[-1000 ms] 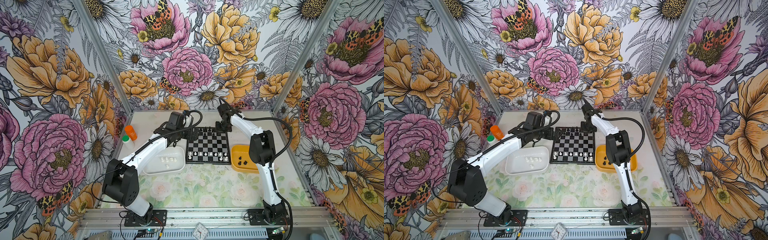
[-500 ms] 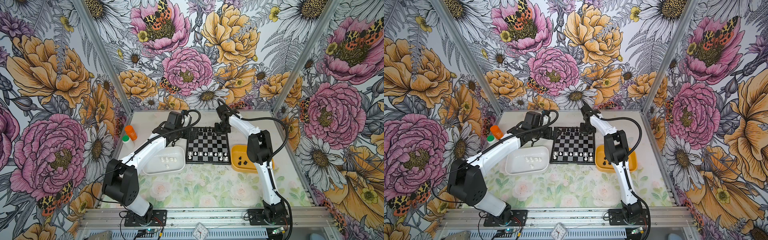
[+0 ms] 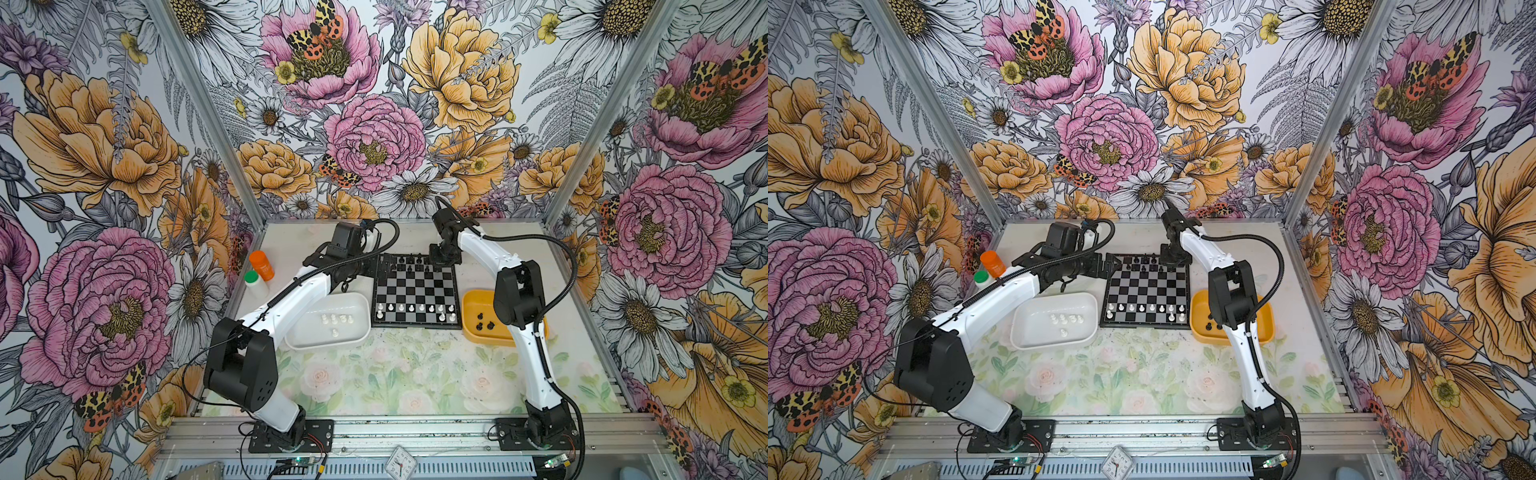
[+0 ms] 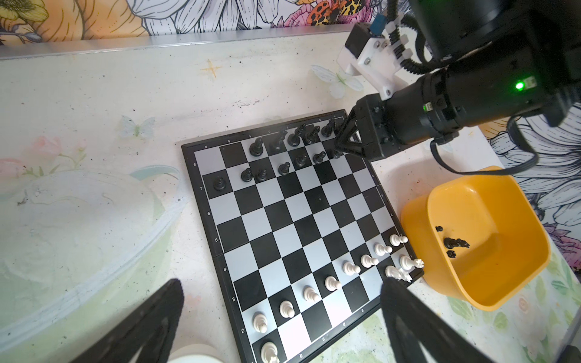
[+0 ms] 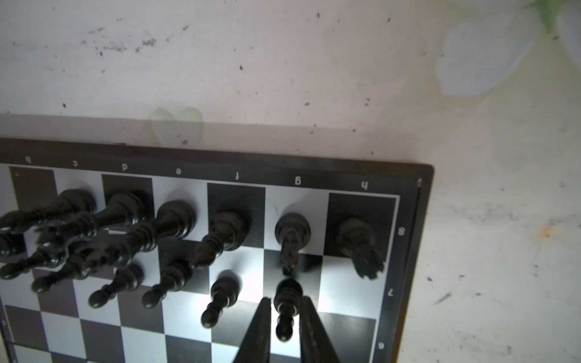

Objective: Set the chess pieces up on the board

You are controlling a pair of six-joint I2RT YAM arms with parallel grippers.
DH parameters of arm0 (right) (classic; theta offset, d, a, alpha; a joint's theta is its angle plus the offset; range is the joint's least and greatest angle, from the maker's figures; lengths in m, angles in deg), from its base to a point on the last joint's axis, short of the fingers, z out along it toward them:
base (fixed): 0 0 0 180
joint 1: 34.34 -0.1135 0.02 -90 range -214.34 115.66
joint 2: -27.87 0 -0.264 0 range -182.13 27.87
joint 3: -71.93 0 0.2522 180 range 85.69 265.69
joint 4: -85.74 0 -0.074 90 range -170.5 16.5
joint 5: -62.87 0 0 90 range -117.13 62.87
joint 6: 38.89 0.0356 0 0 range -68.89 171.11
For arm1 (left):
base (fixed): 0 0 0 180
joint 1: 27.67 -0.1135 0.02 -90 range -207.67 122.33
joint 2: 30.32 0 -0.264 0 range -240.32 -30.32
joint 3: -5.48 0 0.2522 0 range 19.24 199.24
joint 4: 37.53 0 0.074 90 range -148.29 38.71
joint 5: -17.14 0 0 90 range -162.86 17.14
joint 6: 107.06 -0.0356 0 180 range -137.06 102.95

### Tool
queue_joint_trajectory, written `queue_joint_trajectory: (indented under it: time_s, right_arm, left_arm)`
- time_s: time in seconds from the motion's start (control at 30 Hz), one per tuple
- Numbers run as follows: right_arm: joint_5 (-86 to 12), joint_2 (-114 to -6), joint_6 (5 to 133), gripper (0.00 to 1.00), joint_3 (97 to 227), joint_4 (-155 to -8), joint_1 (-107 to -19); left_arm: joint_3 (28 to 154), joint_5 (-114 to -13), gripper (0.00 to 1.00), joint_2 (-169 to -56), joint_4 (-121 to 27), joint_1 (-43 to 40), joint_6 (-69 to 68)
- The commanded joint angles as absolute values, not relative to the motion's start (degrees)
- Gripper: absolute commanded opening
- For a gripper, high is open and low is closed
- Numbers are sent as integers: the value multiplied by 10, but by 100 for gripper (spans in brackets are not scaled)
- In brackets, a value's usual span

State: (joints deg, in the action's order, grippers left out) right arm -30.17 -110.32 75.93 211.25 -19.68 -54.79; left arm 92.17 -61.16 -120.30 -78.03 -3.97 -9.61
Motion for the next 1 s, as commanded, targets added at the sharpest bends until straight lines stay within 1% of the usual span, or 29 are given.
queue_joint_trajectory:
  time_s: [0.0, 0.03, 0.17, 0.23, 0.33, 0.6, 0.8, 0.97]
  right_arm:
    - [-291, -1115, 765, 23, 2136, -193, -552]
    - [-292, -1114, 765, 25, 2138, -192, -552]
    - [-287, -1105, 765, 26, 2146, -192, -552]
    - [-284, -1097, 763, 31, 2148, -191, -552]
    - [-281, -1081, 758, 36, 2149, -191, -552]
    - [-259, -1005, 745, 37, 2123, -189, -552]
    - [-235, -911, 731, 39, 2041, -190, -552]
    - [-217, -816, 724, 39, 1899, -210, -552]
  left_arm:
    - [920, -594, 99, -1189, -780, -49, -106]
    - [921, -593, 99, -1188, -780, -50, -105]
    - [921, -593, 99, -1184, -780, -53, -107]
    - [922, -593, 99, -1182, -780, -54, -109]
    - [921, -594, 99, -1178, -779, -53, -109]
    - [925, -607, 99, -1167, -777, -29, -99]
    - [919, -641, 99, -1149, -776, 22, -86]
    - [905, -674, 99, -1130, -765, 79, -72]
